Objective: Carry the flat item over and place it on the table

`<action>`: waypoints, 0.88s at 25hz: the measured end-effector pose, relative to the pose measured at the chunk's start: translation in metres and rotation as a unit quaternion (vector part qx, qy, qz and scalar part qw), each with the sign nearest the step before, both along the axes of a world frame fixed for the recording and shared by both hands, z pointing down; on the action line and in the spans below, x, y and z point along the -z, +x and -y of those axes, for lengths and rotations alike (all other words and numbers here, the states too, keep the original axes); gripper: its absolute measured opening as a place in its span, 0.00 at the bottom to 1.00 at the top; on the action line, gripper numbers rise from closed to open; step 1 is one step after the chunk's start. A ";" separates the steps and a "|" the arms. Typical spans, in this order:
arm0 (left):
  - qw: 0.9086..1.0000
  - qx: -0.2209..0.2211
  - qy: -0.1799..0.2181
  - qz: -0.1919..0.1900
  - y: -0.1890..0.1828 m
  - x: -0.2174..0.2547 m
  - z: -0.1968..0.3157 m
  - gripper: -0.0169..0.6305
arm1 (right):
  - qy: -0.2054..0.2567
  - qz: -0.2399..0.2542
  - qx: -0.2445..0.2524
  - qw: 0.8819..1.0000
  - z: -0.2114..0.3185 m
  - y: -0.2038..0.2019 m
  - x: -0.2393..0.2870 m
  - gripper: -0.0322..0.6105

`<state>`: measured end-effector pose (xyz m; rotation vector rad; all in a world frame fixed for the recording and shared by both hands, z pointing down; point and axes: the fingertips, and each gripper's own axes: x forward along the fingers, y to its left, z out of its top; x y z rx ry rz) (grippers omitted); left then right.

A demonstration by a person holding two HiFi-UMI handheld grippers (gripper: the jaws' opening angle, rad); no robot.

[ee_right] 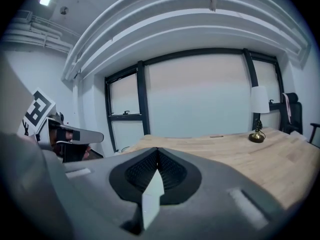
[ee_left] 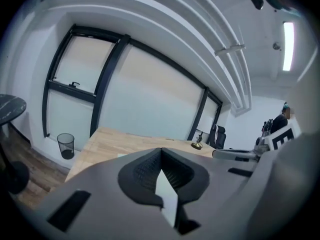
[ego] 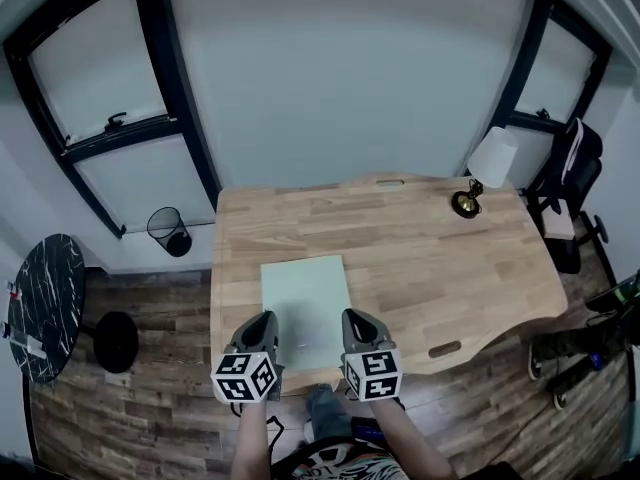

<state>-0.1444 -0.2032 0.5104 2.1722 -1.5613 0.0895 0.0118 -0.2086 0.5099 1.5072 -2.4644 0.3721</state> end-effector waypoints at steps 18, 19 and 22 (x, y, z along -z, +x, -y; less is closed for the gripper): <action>0.999 0.005 0.033 0.038 0.004 0.019 -0.016 0.04 | 0.007 0.004 -0.010 1.000 -0.020 0.010 0.008 0.06; 0.999 0.006 0.030 0.040 0.003 0.018 -0.016 0.04 | 0.008 0.005 -0.010 1.000 -0.020 0.009 0.009 0.06; 0.999 0.008 0.027 0.037 0.001 0.017 -0.017 0.04 | 0.007 0.007 -0.008 1.000 -0.020 0.009 0.010 0.06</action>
